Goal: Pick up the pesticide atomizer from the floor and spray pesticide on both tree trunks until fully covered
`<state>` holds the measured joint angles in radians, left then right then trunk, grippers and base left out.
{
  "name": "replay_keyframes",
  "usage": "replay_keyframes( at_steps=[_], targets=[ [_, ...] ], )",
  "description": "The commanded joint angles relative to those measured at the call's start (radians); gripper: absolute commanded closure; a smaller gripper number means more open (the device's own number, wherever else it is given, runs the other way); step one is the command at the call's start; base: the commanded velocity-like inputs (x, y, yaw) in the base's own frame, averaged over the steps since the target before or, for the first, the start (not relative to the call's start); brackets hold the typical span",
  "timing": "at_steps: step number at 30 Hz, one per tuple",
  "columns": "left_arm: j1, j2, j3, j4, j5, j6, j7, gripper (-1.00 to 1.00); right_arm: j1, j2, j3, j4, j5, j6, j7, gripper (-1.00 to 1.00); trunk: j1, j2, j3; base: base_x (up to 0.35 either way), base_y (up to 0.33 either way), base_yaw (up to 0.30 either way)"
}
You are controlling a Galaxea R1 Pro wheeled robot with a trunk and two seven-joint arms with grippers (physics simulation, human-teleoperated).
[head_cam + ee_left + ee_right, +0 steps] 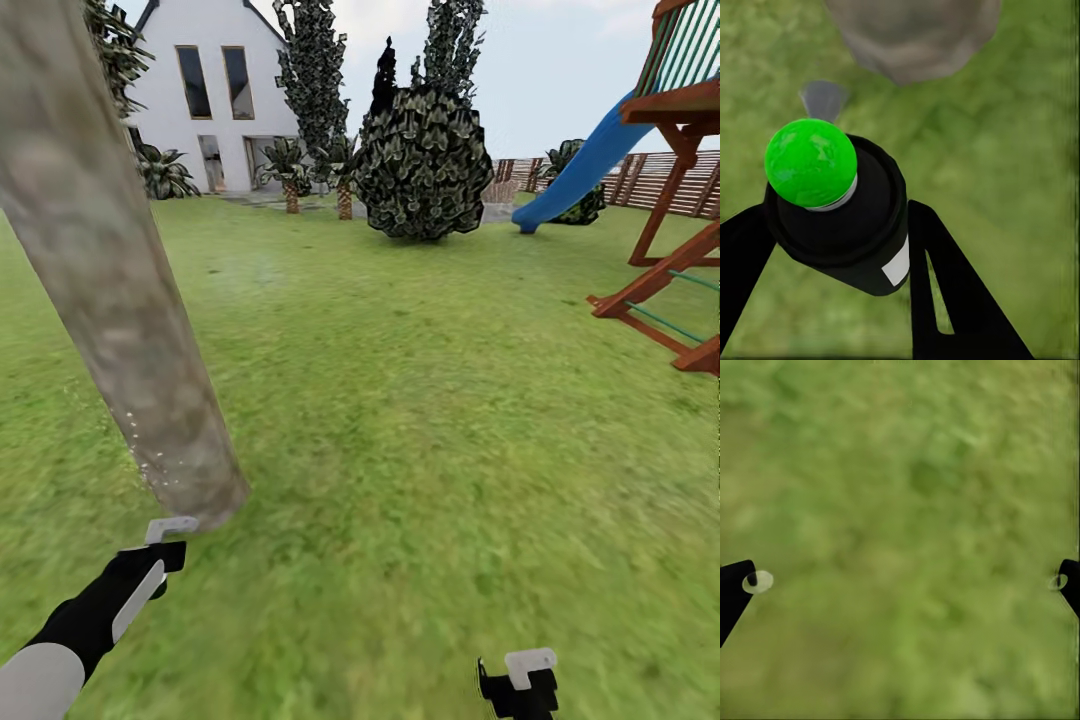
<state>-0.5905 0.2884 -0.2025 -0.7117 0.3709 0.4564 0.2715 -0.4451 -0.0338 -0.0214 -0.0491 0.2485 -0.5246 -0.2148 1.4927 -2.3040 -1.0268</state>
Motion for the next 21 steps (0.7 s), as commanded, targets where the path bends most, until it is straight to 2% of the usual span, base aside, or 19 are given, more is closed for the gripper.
replay_keyframes(
  at_steps=[1,4,21],
  targets=[
    [0.0,0.0,0.0,0.0,-0.001,-0.001,0.0,1.0,0.0,0.0,0.0,0.0,0.0,0.0,0.0,-1.0,0.0,0.0,0.0,0.0,-0.274,0.0],
    [0.0,0.0,0.0,0.0,-0.001,-0.001,0.0,1.0,0.0,0.001,0.001,0.0,0.0,0.0,0.0,-1.0,0.0,0.0,0.0,0.0,-0.274,0.066],
    [0.0,-0.006,0.0,0.0,-0.001,-0.002,0.0,1.0,0.0,0.003,0.001,0.0,0.0,0.0,0.0,-1.0,0.0,0.0,0.0,0.0,-0.274,0.26]
  ],
)
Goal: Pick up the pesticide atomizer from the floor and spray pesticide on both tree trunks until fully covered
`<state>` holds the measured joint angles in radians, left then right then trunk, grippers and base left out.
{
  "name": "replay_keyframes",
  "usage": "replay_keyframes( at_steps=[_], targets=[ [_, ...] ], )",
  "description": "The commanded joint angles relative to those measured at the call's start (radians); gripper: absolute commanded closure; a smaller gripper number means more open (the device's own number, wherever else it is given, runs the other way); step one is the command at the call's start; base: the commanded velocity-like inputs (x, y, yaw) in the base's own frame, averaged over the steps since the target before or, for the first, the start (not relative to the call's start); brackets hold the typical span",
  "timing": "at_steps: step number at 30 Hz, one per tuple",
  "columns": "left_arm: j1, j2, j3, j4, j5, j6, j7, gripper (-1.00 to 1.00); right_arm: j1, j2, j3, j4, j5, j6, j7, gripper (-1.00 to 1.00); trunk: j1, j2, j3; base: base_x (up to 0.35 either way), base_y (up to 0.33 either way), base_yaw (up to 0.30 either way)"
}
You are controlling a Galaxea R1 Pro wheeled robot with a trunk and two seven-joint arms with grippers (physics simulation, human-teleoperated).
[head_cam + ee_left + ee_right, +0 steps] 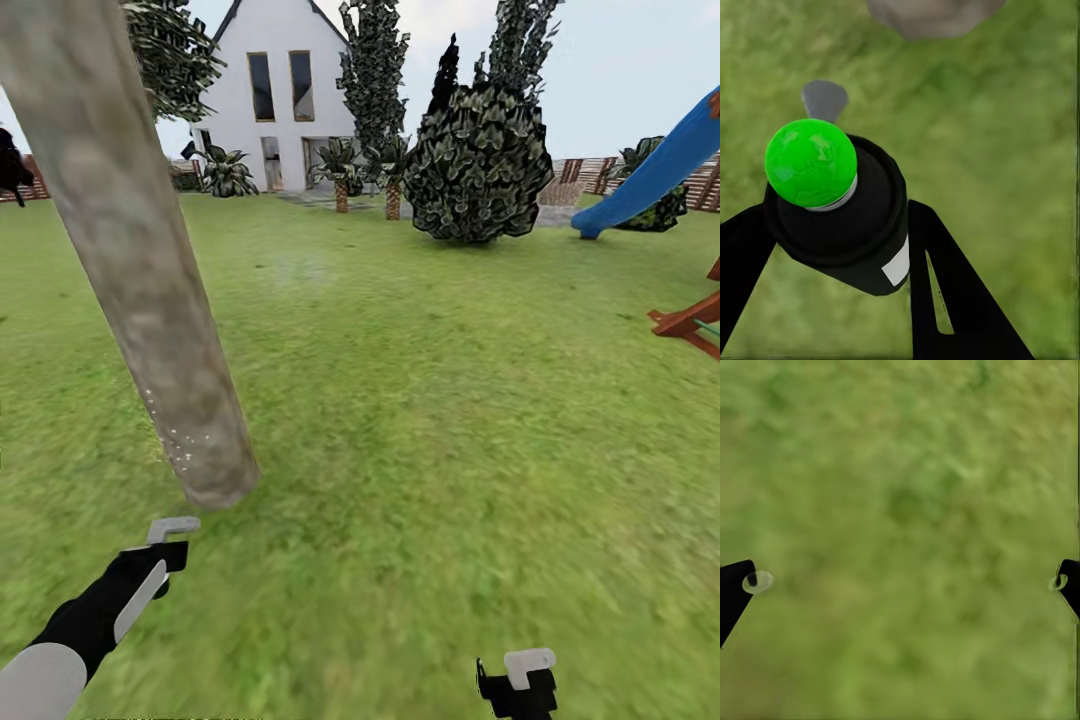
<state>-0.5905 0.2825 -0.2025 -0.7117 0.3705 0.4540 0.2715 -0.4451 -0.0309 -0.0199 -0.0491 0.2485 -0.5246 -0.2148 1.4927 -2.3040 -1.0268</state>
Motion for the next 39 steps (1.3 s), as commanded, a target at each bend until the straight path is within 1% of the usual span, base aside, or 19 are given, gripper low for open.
replay_keyframes(
  at_steps=[1,7,21,39],
  targets=[
    [0.0,0.0,0.0,0.0,-0.001,0.0,0.0,1.0,0.0,0.0,0.0,0.0,0.0,0.0,0.0,-1.0,0.0,0.0,0.0,0.0,-0.274,0.05],
    [0.0,0.0,0.0,0.0,-0.001,0.0,0.0,1.0,0.0,0.0,0.0,0.0,0.0,0.0,0.0,-1.0,0.0,0.0,0.0,0.036,-0.273,0.006],
    [0.0,0.0,0.0,0.0,-0.001,0.0,0.0,1.0,0.0,0.0,0.0,0.0,0.0,0.0,0.0,-1.0,0.0,0.0,0.0,0.144,-0.269,0.004],
    [0.0,0.0,-0.001,0.0,0.002,0.001,0.0,1.0,0.0,0.0,0.0,0.0,0.0,0.0,0.0,-1.0,0.0,0.0,0.0,0.149,-0.268,0.261]
  ],
)
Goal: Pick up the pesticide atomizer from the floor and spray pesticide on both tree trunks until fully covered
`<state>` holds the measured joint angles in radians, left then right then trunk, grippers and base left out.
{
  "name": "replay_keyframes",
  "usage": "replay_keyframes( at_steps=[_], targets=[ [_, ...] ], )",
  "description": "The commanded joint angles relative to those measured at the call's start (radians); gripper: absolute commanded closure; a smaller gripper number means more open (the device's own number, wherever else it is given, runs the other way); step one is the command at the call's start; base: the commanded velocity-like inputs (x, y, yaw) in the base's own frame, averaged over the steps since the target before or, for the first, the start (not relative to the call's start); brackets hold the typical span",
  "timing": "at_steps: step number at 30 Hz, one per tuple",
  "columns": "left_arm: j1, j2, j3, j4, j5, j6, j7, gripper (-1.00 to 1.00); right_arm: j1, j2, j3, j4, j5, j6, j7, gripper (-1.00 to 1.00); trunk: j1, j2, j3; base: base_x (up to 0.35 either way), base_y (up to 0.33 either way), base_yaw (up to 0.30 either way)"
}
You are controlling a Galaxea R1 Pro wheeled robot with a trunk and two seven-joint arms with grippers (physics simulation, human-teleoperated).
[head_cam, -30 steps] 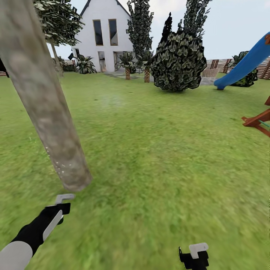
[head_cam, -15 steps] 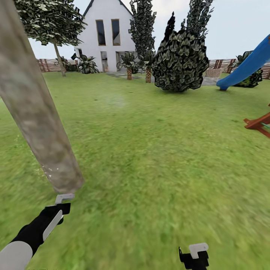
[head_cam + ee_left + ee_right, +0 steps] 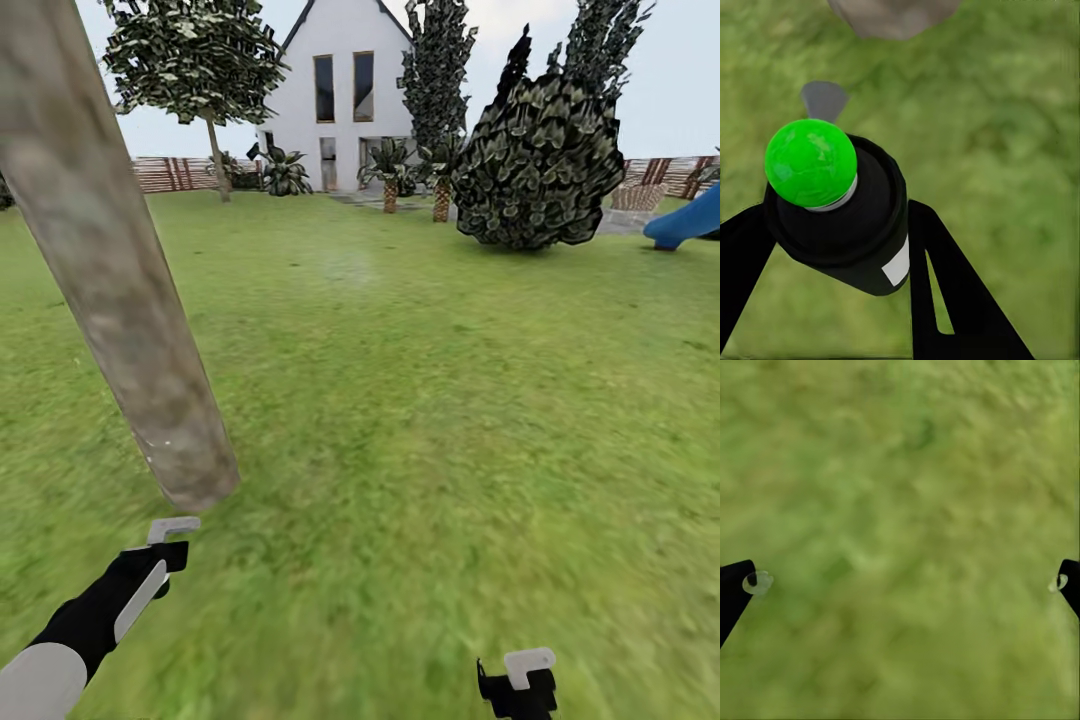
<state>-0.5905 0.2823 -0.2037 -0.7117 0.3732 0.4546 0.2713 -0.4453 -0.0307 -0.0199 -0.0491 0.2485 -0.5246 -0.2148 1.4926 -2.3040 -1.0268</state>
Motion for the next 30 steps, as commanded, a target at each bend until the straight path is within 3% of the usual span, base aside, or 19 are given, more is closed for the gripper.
replay_keyframes(
  at_steps=[1,17,22,26,30],
  targets=[
    [0.0,0.0,0.0,0.0,-0.001,0.0,0.0,1.0,0.0,0.0,0.0,0.0,0.0,0.0,0.0,-1.0,0.0,0.0,0.0,0.158,-0.261,0.278],
    [0.0,0.0,0.001,0.0,0.003,0.001,0.001,1.0,0.0,0.0,0.0,0.0,0.0,0.0,0.001,-1.0,0.0,0.0,0.0,0.231,-0.196,0.278],
    [0.0,-0.002,0.0,0.001,0.009,0.0,0.003,1.0,0.0,0.0,0.0,0.0,0.0,0.0,0.0,-1.0,0.0,0.0,0.0,0.27,-0.159,0.076],
    [0.0,-0.065,0.0,-0.012,-0.002,-0.004,0.001,1.0,0.0,-0.001,-0.001,-0.001,-0.001,0.0,0.0,-1.0,0.0,0.0,0.0,0.284,-0.112,0.155],
    [-0.011,-0.067,0.002,-0.064,0.009,0.003,-0.015,1.0,0.0,-0.002,-0.002,-0.002,-0.002,0.0,0.0,-1.0,0.0,0.0,0.0,0.073,-0.019,0.274]
  ],
)
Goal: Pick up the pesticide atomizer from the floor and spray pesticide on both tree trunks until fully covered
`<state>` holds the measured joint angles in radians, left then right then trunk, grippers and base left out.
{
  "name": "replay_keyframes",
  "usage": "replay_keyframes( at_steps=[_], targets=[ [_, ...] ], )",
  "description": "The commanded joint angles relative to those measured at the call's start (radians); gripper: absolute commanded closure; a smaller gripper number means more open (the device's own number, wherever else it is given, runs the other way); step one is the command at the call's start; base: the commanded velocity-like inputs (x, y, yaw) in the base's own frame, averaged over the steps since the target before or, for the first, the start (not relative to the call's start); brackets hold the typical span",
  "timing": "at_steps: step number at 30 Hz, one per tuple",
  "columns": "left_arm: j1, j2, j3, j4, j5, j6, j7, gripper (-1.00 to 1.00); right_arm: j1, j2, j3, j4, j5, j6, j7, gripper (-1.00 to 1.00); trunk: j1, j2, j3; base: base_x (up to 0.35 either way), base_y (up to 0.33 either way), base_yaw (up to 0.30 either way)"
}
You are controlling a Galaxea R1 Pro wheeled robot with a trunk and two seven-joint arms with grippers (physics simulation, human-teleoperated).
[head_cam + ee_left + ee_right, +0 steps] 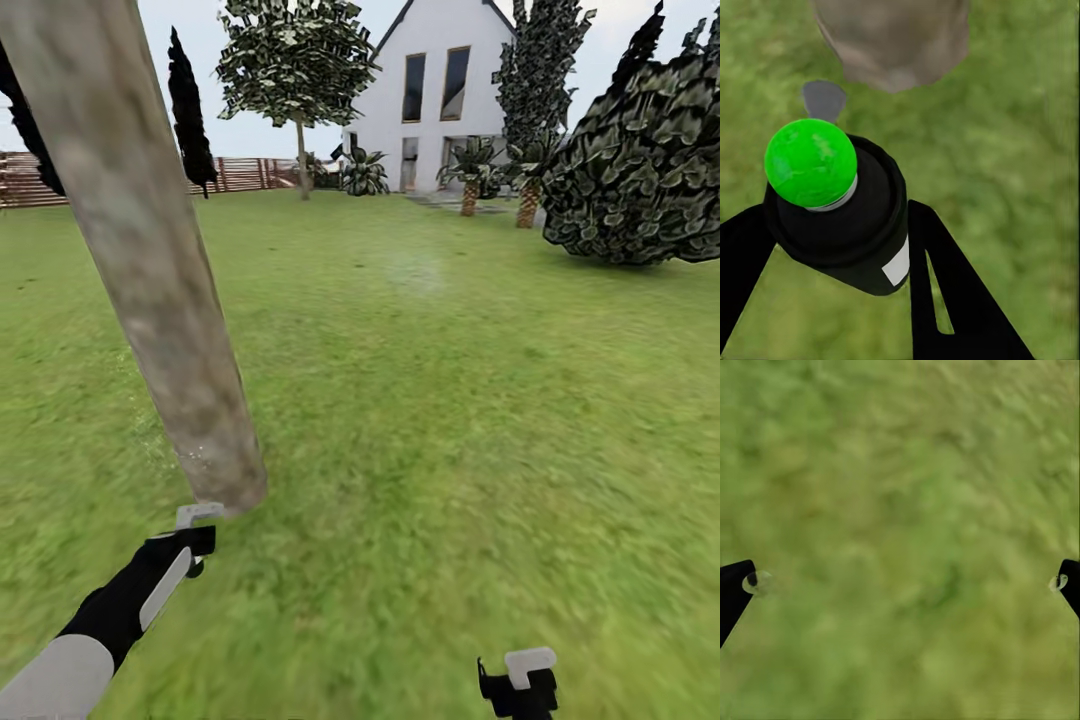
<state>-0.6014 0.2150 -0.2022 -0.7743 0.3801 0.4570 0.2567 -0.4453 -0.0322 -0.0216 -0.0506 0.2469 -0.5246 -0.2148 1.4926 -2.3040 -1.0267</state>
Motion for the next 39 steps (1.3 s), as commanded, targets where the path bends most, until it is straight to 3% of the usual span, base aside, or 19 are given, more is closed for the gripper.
replay_keyframes(
  at_steps=[1,3,7,9,12,13,15,16,18,21,24,26,27,28,29,30,32,39],
  targets=[
    [-0.004,0.007,0.002,-0.009,0.003,0.005,-0.002,1.0,0.0,0.0,0.0,0.0,0.0,0.0,0.0,-1.0,0.0,0.0,0.0,0.006,-0.002,0.278],
    [-0.007,0.049,0.015,-0.028,0.005,0.012,-0.004,1.0,0.0,0.0,0.0,0.0,0.0,0.0,0.0,-1.0,0.0,0.0,0.0,0.001,0.0,0.278],
    [-0.019,0.01,0.012,-0.106,-0.004,0.032,-0.004,1.0,0.0,0.0,0.0,0.001,0.0,0.0,0.0,-1.0,0.0,0.0,0.0,0.0,0.0,0.278],
    [-0.035,0.015,0.016,-0.124,0.001,0.073,-0.005,1.0,0.0,0.0,0.0,0.0,0.0,0.0,0.0,-1.0,0.0,0.0,0.0,0.0,0.0,0.278],
    [-0.055,0.081,0.02,-0.13,0.006,0.092,-0.025,1.0,0.0,0.0,0.0,0.0,0.0,0.0,0.0,-1.0,0.0,0.0,0.0,0.0,0.0,0.278],
    [-0.056,0.092,0.02,-0.131,0.005,0.093,-0.048,1.0,0.0,0.0,0.0,0.0,0.0,0.0,0.0,-1.0,0.0,0.0,0.0,0.0,0.0,0.278],
    [-0.058,0.082,0.015,-0.134,0.002,0.095,-0.074,1.0,-0.001,0.0,0.0,0.0,0.0,0.0,0.0,-1.0,0.0,0.0,0.0,0.0,0.0,0.278],
    [-0.07,0.053,0.013,-0.139,0.001,0.1,-0.078,1.0,0.0,0.0,0.0,0.0,0.0,0.0,0.0,-1.0,0.0,0.0,0.0,0.0,0.0,0.278],
    [-0.119,0.022,0.012,-0.138,0.001,0.137,-0.083,1.0,0.0,0.0,0.0,0.0,0.0,0.0,0.0,-1.0,0.0,0.0,0.0,0.0,0.0,0.233],
    [-0.237,0.01,0.01,-0.13,-0.002,0.237,-0.112,1.0,0.0,-0.001,0.0,0.001,0.001,0.0,0.0,-1.0,0.0,0.0,0.0,0.0,0.0,0.046],
    [-0.249,0.02,-0.048,-0.132,-0.008,0.267,-0.117,1.0,0.0,-0.002,0.0,0.002,0.002,0.0,0.0,-1.0,0.0,0.0,0.0,0.0,0.0,0.002],
    [-0.246,0.077,-0.057,-0.128,-0.008,0.268,-0.128,1.0,0.0,-0.002,0.0,0.002,0.002,0.0,0.0,-1.0,0.0,0.0,0.0,0.0,0.0,0.0],
    [-0.245,0.107,-0.061,-0.128,-0.008,0.267,-0.168,1.0,0.0,-0.002,0.0,0.002,0.002,0.0,0.0,-1.0,0.0,0.0,0.0,0.0,0.0,0.0],
    [-0.245,0.119,-0.065,-0.128,-0.009,0.266,-0.202,1.0,-0.001,-0.002,0.0,0.002,0.002,0.0,0.0,-1.0,0.0,0.0,0.0,0.0,0.0,0.0],
    [-0.244,0.124,-0.074,-0.128,-0.013,0.265,-0.236,1.0,-0.001,-0.002,0.0,0.002,0.002,0.0,0.0,-1.0,0.0,0.0,0.0,0.0,0.0,0.0],
    [-0.243,0.126,-0.122,-0.129,-0.041,0.262,-0.269,1.0,0.0,-0.002,0.0,0.002,0.002,0.0,0.0,-1.0,0.0,0.0,0.0,0.0,0.0,0.0],
    [-0.243,0.121,-0.162,-0.139,-0.058,0.262,-0.279,1.0,0.0,-0.002,0.0,0.002,0.002,0.0,0.0,-1.0,0.0,0.0,0.0,0.0,0.0,0.0],
    [-0.243,0.117,-0.17,-0.146,-0.052,0.26,-0.282,1.0,0.0,-0.002,0.0,0.002,0.002,0.0,0.0,-1.0,0.0,0.0,0.0,0.278,0.0,0.0]
  ],
)
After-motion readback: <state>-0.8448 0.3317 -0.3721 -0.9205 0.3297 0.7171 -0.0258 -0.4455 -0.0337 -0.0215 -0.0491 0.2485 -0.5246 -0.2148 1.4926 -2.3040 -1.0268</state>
